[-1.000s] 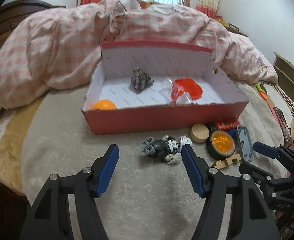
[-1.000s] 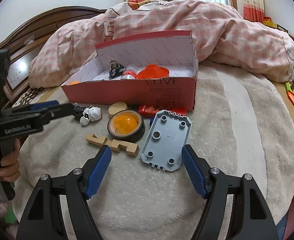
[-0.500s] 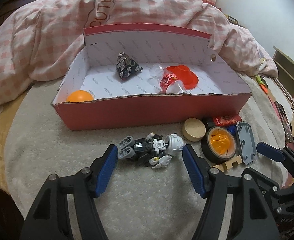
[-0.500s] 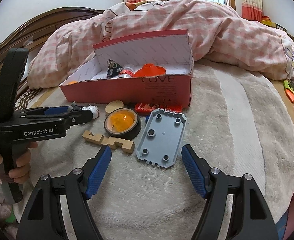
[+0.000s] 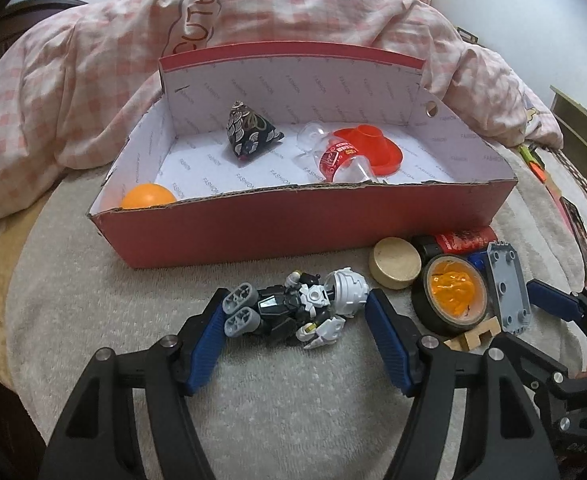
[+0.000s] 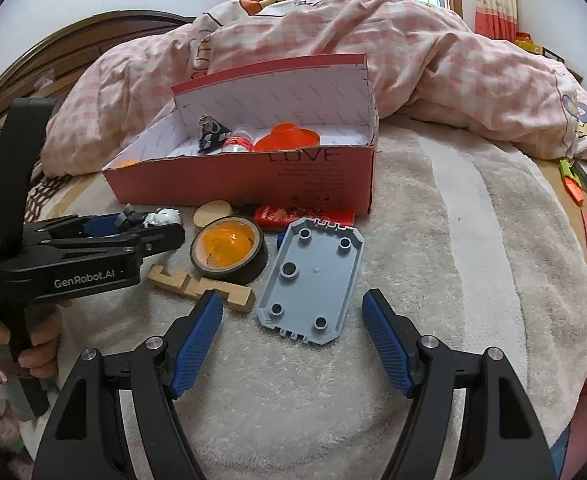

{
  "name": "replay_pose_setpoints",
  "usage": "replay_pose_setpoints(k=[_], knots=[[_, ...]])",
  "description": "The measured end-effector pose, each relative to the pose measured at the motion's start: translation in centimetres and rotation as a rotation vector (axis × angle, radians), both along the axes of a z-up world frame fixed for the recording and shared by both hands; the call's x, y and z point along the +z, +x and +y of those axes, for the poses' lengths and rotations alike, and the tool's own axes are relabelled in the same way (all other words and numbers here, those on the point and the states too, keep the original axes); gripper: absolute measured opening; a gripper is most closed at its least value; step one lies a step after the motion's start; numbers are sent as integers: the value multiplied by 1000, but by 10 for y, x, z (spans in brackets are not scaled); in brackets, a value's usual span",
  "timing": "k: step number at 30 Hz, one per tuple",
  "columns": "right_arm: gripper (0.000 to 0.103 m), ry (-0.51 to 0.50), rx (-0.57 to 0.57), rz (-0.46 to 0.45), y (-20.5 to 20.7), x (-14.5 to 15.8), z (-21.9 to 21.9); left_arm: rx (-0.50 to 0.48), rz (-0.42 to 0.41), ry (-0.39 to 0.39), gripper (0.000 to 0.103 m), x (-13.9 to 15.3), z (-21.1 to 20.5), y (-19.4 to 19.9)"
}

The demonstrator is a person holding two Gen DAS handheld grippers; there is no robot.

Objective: Organize objects
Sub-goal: 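Grasp the robot figure with the left tool while the right tool grasps the grey plate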

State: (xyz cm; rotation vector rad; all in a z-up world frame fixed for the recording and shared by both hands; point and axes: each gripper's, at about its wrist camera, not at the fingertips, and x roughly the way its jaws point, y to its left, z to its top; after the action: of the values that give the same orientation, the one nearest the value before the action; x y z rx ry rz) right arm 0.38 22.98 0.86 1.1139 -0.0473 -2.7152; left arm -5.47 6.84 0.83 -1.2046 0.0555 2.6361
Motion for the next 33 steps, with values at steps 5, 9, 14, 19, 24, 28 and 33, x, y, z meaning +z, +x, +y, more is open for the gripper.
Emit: replay_pose_setpoints(k=[5, 9, 14, 19, 24, 28, 33], knots=[[74, 45, 6, -4, -1, -2, -4, 0, 0, 2, 69, -1, 0, -1], [74, 56, 6, -7, -3, -4, -4, -3, 4, -9, 70, -1, 1, -1], [74, 82, -2, -5, -9, -6, -4, -4, 6, -5, 70, -2, 1, -1], [70, 93, -7, 7, -11, -6, -5, -4, 9, -13, 71, -3, 2, -1], [55, 78, -33, 16, -11, -5, 2, -4, 10, -13, 71, -3, 2, -1], [49, 41, -51, 18, -11, -4, 10, -5, 11, -9, 71, -3, 2, -1], [48, 15, -57, 18, -5, 0, 13, 4, 14, 9, 66, -1, -2, 1]])
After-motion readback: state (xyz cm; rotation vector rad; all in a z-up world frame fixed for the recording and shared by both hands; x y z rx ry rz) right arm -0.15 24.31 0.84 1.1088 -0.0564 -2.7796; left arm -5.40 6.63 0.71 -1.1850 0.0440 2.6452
